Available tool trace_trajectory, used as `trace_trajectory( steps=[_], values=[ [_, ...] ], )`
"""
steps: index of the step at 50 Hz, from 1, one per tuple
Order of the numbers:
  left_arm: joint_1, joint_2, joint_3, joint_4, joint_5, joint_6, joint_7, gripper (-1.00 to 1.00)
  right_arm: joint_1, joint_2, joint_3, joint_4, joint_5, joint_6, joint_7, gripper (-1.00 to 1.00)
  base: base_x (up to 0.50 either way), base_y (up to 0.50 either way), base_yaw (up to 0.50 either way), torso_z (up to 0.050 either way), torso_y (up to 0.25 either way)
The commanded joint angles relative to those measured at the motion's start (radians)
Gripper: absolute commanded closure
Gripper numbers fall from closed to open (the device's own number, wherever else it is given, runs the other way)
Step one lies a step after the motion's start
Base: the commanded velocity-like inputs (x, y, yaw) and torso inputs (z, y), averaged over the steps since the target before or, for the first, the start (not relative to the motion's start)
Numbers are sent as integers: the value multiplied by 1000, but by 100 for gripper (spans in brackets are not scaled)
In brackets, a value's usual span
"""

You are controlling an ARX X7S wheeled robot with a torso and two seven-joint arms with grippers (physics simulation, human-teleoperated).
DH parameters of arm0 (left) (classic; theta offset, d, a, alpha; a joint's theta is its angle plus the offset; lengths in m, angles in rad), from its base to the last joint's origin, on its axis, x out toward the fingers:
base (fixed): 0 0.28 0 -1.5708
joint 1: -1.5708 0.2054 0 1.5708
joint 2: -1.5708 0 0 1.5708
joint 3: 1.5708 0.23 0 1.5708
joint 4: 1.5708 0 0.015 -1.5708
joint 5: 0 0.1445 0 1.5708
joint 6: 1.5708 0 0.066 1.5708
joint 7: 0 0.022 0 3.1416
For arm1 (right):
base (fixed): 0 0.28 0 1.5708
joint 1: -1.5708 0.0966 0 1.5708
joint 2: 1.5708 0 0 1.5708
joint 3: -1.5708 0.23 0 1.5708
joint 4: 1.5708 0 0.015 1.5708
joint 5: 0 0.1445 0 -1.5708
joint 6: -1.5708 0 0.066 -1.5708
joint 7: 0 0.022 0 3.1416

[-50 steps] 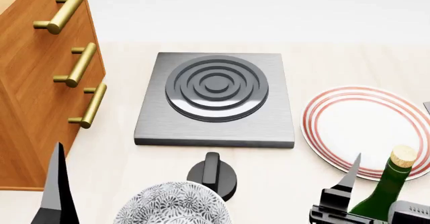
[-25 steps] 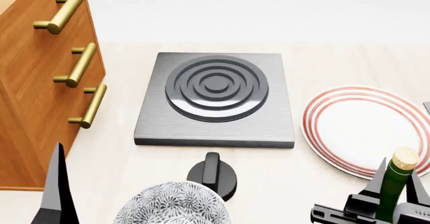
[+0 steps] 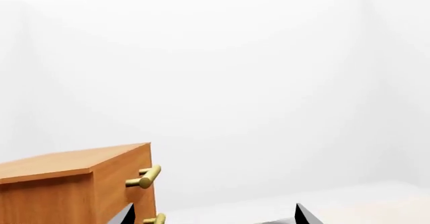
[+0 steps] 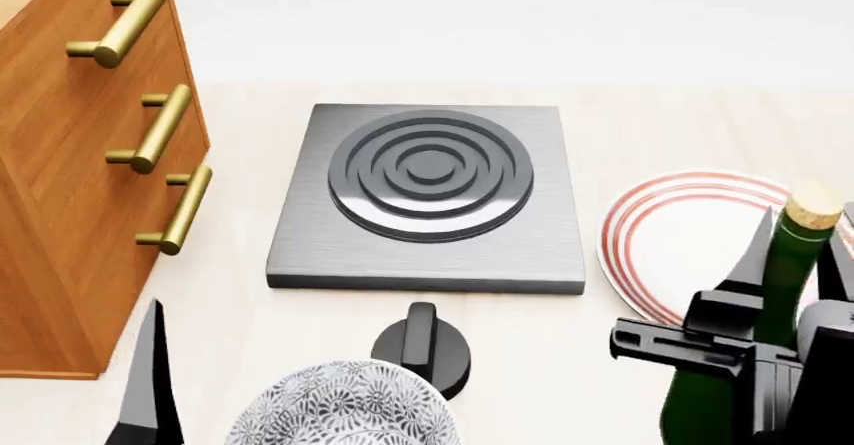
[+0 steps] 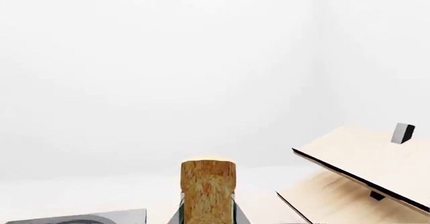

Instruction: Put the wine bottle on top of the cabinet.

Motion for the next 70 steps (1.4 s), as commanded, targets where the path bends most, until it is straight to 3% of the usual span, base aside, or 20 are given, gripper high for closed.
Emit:
trace_trajectory(
  steps=[1,24,43,51,70],
  values=[
    [-3,-9,47,-30,6,8,10,-100,244,22,-68,-75,26,176,1,100,0,0,0,0,0],
    [-2,-24,110,-80,3,32,31,-100,430,-59,-215,9,58,194,-57,100,0,0,0,0,0],
    [-34,8,128,-41,-84,-25,58,-100,427,-101,-187,-9,164,195,-86,100,0,0,0,0,1],
    [-143,30,195,-49,-112,-190,93,-100,440,-110,-201,-55,187,219,-74,100,0,0,0,0,1],
    [-390,128,179,-260,-221,-287,179,-100,449,-140,-255,-17,167,185,-77,100,0,0,0,0,1]
  ],
)
